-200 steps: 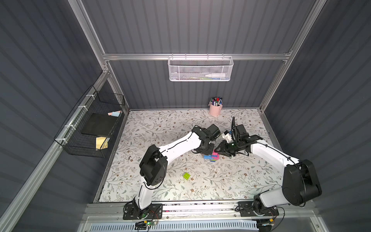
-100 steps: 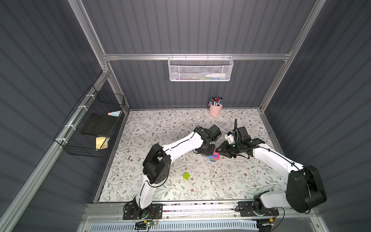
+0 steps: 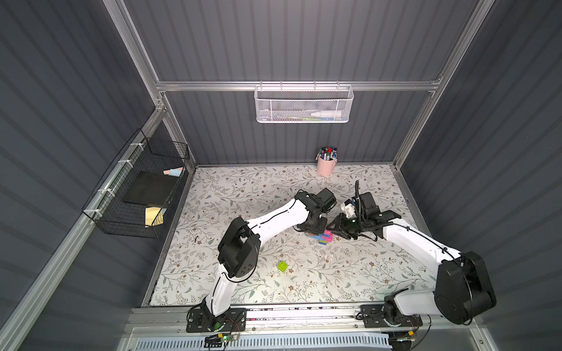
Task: Assemble the number 4 with lego
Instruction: Assemble the lego brick with the lego brick.
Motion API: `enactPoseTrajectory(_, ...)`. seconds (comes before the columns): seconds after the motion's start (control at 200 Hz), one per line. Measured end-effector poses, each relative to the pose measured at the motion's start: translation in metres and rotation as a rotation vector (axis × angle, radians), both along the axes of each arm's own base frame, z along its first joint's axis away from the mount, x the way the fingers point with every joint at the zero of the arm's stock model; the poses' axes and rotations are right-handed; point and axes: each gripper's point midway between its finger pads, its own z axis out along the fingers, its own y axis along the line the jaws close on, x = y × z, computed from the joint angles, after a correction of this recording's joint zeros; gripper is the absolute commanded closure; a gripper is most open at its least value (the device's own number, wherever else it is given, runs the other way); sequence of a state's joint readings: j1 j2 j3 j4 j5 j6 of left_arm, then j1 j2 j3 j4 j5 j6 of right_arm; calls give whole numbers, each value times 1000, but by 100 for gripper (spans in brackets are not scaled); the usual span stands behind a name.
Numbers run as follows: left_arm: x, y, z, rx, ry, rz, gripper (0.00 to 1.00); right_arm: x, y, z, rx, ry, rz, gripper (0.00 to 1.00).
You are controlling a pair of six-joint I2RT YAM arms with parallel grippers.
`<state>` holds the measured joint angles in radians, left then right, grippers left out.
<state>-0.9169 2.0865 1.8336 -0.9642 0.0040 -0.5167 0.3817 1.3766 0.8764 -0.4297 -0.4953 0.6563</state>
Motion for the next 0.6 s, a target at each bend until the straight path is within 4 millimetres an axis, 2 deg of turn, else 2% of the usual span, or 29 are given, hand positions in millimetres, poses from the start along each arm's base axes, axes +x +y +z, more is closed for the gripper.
enactPoseTrajectory(0.1,2,-2,-8,7,5,0,100,1,0,0,-1,-2,-2,67)
enactPoseTrajectory(0.6,6,-5,-8,4,-6,3,100,1,1,0,-3,-6,-2,69)
